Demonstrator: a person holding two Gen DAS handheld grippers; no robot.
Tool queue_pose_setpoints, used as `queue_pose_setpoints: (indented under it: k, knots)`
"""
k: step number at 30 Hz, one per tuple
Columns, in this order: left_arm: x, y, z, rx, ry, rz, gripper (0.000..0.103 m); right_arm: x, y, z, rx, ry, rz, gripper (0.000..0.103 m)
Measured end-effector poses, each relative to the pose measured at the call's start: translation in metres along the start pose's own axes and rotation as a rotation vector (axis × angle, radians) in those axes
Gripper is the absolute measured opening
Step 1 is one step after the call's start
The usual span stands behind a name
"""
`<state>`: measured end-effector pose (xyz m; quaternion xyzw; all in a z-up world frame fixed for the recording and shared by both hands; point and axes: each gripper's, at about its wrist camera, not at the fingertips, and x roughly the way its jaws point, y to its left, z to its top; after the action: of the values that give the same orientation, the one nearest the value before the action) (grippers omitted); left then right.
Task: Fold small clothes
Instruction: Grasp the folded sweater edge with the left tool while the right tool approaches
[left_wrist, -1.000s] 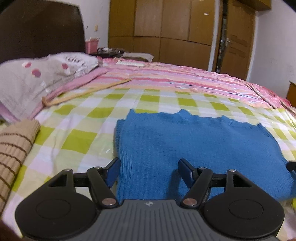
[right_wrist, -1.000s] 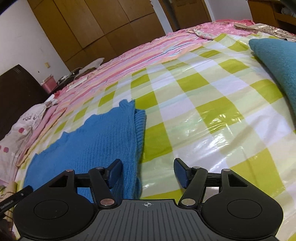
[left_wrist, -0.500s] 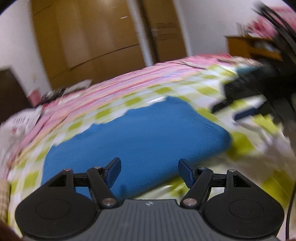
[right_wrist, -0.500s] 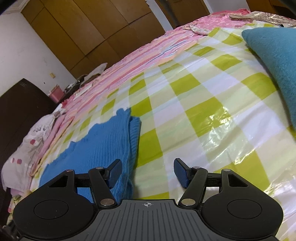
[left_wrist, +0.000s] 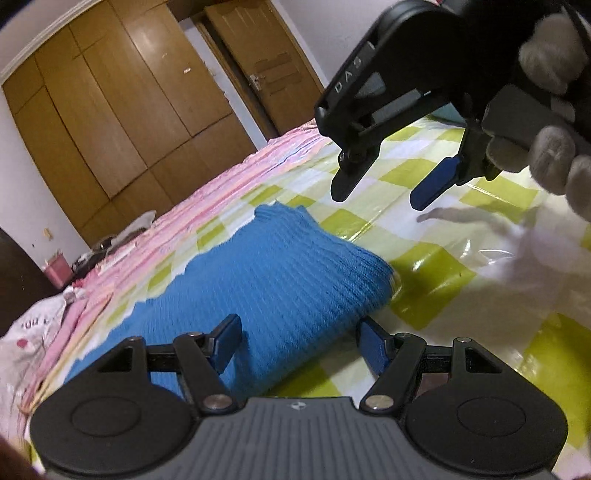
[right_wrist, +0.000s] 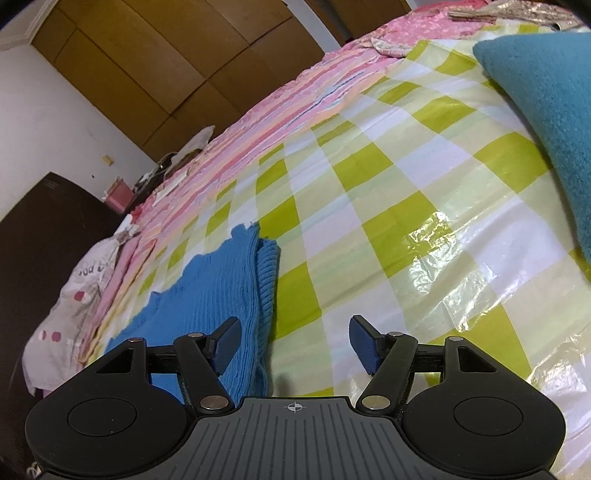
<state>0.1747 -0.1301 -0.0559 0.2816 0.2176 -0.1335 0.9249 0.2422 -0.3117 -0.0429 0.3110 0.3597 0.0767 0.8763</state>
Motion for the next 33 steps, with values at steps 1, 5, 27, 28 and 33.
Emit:
queue_pose_setpoints:
  k: [1, 5, 27, 28, 33]
  knots:
    - [0.003, -0.001, 0.001, 0.007, -0.005, 0.004, 0.074, 0.000, -0.001, 0.001, 0.008, 0.002, 0.006, 0.066]
    - [0.009, -0.007, 0.008, 0.031, -0.025, 0.028, 0.074, 0.001, -0.003, 0.001, 0.022, 0.011, 0.020, 0.066]
    - [0.015, 0.005, 0.015, -0.021, -0.058, 0.027, 0.024, 0.011, -0.002, 0.005, 0.069, 0.022, 0.159, 0.068]
    - [0.013, 0.007, 0.015, -0.027, -0.063, 0.019, 0.022, 0.014, 0.000, 0.005, 0.074, 0.023, 0.167, 0.068]
    - [0.009, 0.018, 0.015, -0.099, -0.077, -0.016, 0.020, 0.044, 0.006, 0.009, 0.113, 0.069, 0.188, 0.068]
